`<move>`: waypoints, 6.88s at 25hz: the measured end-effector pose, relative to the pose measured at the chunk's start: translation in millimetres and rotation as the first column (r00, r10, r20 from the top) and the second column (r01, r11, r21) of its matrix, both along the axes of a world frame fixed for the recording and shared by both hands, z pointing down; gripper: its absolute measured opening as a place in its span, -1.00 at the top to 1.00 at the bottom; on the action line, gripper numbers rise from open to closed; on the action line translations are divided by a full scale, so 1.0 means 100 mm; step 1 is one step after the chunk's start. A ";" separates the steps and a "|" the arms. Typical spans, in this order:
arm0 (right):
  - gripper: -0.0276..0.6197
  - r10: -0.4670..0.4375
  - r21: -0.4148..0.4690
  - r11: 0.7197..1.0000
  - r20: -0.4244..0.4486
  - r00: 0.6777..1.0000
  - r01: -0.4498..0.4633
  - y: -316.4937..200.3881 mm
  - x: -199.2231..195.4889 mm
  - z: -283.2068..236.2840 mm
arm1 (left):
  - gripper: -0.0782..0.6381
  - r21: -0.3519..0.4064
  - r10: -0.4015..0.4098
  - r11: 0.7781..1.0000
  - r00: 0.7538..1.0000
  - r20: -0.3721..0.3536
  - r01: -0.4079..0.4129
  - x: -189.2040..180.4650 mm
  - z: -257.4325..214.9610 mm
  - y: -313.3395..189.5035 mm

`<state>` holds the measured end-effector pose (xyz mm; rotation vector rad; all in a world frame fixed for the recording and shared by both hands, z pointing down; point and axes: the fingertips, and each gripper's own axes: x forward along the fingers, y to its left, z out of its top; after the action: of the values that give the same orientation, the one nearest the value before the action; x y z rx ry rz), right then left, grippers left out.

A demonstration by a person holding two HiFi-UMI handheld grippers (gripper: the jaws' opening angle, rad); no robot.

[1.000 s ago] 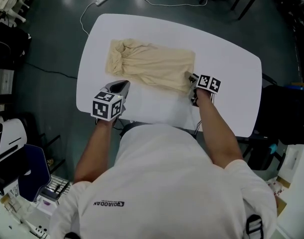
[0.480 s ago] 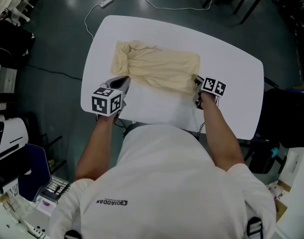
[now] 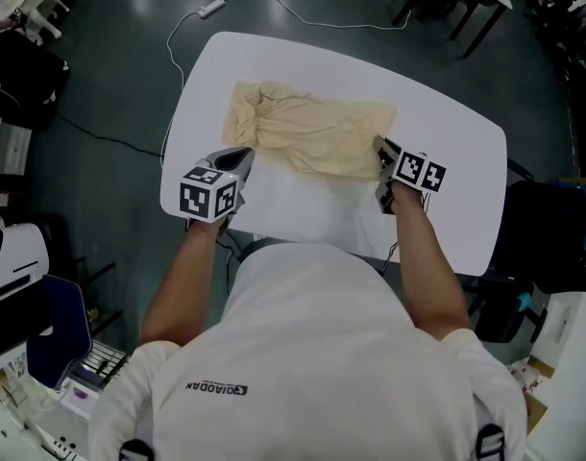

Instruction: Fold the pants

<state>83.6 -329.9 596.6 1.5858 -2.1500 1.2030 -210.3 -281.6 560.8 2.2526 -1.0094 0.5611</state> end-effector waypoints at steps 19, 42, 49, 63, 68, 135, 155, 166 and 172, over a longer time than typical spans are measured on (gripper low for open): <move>0.79 -0.190 0.191 0.966 0.075 0.979 0.173 -0.37 -1.58 -1.18 | 0.70 0.058 -0.055 0.997 0.997 -0.052 0.058 -0.62 -0.29 0.05; 0.79 -0.296 0.035 0.955 0.040 0.954 0.294 -0.82 -3.37 -0.34 | 0.70 0.019 -0.170 0.985 0.981 -0.096 0.173 -1.41 -0.20 0.35; 0.79 -0.332 -0.069 0.942 -0.046 0.942 0.329 -0.90 -3.77 0.25 | 0.70 -0.039 -0.227 0.974 0.969 -0.098 0.224 -1.69 0.05 0.48; 0.76 -0.372 -0.209 0.922 -0.251 0.894 0.325 -1.08 -4.03 1.01 | 0.70 -0.085 -0.292 0.955 0.952 -0.095 0.285 -2.03 0.21 0.60; 0.45 -0.398 -0.265 0.902 -0.212 0.892 0.340 -1.04 -4.18 1.06 | 0.70 -0.088 -0.289 0.956 0.953 -0.090 0.281 -2.10 0.23 0.65; 0.86 -0.313 0.407 0.870 0.023 0.950 0.277 2.15 -2.95 -1.29 | 0.70 0.204 0.142 0.970 0.989 -0.048 -0.129 -1.45 -1.00 1.41; 0.86 -0.009 0.353 0.935 -0.023 1.000 0.016 3.02 -4.26 -1.17 | 0.70 0.163 0.466 0.879 0.879 -0.103 -0.448 -2.42 -0.76 1.99; 0.86 -0.018 0.371 0.928 -0.052 0.998 0.036 3.23 -4.45 -1.26 | 0.70 0.155 0.484 0.871 0.869 -0.103 -0.466 -2.45 -0.82 2.19; 0.86 -0.012 0.355 0.934 -0.053 0.999 0.029 3.34 -4.50 -1.20 | 0.70 0.162 0.498 0.862 0.862 -0.097 -0.480 -2.46 -0.82 2.24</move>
<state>-366.6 4.0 476.6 1.6993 -2.4505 0.7864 -456.1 -57.5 479.2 2.6425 -0.4014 0.5501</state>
